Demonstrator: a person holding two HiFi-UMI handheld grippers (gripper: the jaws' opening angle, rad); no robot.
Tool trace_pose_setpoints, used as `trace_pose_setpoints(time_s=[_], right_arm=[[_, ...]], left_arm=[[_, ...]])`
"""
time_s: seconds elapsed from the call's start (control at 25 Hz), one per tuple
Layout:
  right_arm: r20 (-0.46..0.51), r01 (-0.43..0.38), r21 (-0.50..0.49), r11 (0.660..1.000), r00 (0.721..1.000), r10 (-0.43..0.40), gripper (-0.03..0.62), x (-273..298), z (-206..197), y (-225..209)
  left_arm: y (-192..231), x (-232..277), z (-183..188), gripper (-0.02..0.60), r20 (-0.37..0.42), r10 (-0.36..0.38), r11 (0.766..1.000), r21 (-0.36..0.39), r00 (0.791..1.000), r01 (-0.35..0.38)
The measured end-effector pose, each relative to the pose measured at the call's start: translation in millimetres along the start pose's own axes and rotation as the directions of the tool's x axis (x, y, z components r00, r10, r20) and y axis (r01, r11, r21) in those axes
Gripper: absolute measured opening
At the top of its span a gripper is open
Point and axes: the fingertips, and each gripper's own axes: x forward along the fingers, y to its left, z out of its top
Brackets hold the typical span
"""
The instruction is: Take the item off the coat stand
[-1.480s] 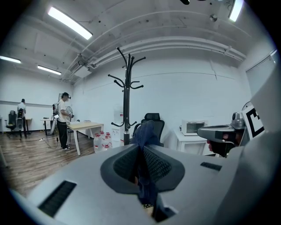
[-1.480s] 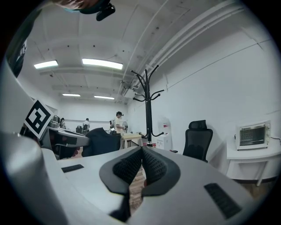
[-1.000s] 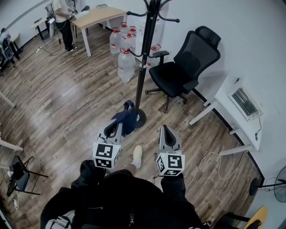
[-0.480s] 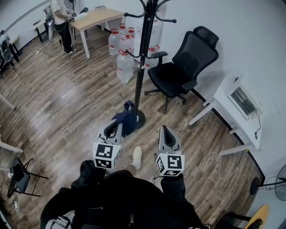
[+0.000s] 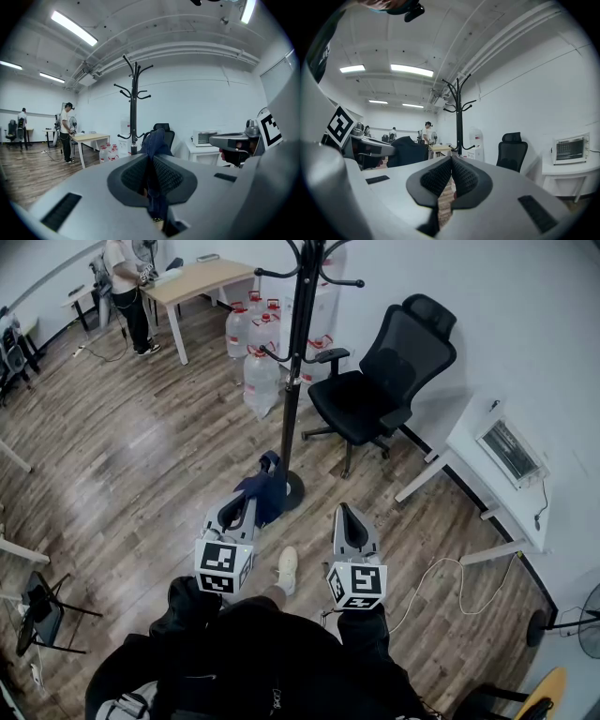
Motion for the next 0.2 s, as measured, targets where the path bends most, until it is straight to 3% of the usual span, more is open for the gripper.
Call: trace_pose_setpoints(time_s=[0.2], right_arm=[[-0.002, 0.002, -0.004, 1.000, 1.000, -0.002, 0.015, -2.3, -0.7, -3.2]], left_arm=[[-2.0, 0.4, 0.6, 0.040, 0.005, 0.001, 1.000, -0.003, 1.000, -0.001]])
